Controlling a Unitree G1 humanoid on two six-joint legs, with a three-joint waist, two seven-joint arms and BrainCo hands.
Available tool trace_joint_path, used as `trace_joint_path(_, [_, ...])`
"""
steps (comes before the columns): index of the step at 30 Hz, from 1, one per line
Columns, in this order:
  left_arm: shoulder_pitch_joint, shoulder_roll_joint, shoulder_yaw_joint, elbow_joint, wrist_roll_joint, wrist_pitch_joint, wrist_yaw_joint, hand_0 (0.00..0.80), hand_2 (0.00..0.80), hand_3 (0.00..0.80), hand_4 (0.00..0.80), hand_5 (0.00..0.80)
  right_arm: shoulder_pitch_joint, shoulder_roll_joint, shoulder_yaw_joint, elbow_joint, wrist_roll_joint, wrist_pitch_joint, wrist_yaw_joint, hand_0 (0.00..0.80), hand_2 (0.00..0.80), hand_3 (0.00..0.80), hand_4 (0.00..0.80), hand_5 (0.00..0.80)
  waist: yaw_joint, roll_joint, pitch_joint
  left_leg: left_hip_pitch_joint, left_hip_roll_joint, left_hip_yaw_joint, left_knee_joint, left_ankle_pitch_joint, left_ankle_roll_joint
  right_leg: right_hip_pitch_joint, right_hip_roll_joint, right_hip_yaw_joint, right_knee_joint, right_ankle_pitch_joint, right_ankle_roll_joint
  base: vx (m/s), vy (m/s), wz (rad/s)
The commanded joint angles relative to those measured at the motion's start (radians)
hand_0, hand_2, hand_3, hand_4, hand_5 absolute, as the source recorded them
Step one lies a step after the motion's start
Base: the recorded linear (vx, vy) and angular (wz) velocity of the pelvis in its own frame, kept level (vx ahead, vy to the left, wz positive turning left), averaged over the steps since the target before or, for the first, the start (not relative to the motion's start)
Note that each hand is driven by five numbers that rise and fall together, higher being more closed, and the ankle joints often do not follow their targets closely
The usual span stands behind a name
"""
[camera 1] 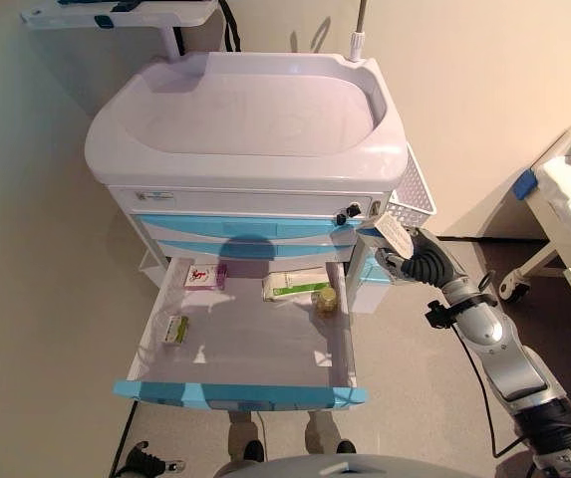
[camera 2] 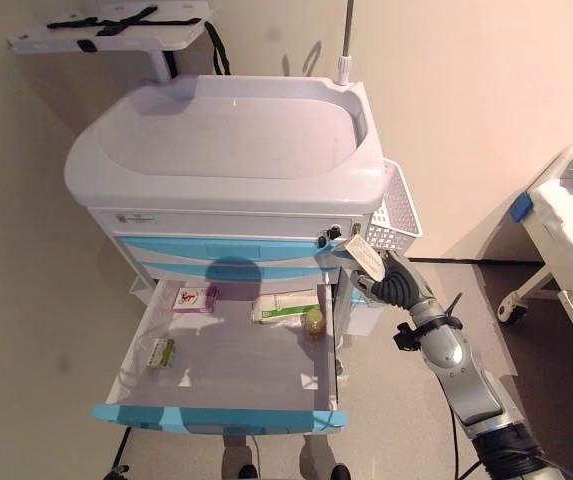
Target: Open the drawer and pick up the medicine
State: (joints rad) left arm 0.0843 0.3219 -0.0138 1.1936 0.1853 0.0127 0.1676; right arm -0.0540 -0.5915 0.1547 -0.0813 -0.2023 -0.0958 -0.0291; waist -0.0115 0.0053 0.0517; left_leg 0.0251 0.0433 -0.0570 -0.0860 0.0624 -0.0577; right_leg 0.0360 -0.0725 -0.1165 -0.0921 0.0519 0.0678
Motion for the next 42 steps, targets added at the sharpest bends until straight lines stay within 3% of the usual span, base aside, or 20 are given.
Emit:
trace_joint_path(1, [-0.027,0.037,0.035,0.042,0.060,-0.003,0.020,0.000,0.000,0.000,0.000,0.000,-0.036,0.004,-0.052,-0.104,0.033,-0.058,-0.048,0.800,0.800,0.800,0.800,0.800,0.008,-0.045,-0.026,-0.030,-0.040,-0.005,0.063,-0.071,0.029,-0.036,-0.018,-0.010,0.065,-0.029,0.054,0.000,0.000,0.00])
trace_joint_path(27, [-0.031,0.049,0.001,0.034,0.047,0.009,0.033,0.000,0.000,0.000,0.000,0.000,-0.331,-0.017,-0.014,0.008,0.027,-0.014,-0.166,0.800,0.800,0.800,0.800,0.800,0.046,-0.076,-0.005,-0.057,-0.045,-0.009,0.056,-0.063,0.036,-0.066,-0.022,-0.015,0.061,-0.006,0.061,0.000,0.000,0.00])
trace_joint_path(42, [-0.026,0.061,-0.041,0.030,0.034,0.013,0.035,0.000,0.000,0.000,0.000,0.000,-0.646,-0.051,0.153,0.181,0.015,0.019,-0.183,0.800,0.800,0.800,0.800,0.800,0.078,-0.093,-0.002,-0.062,-0.046,-0.011,0.056,-0.063,0.037,-0.072,-0.020,-0.018,0.055,0.003,0.060,0.000,0.000,0.00])
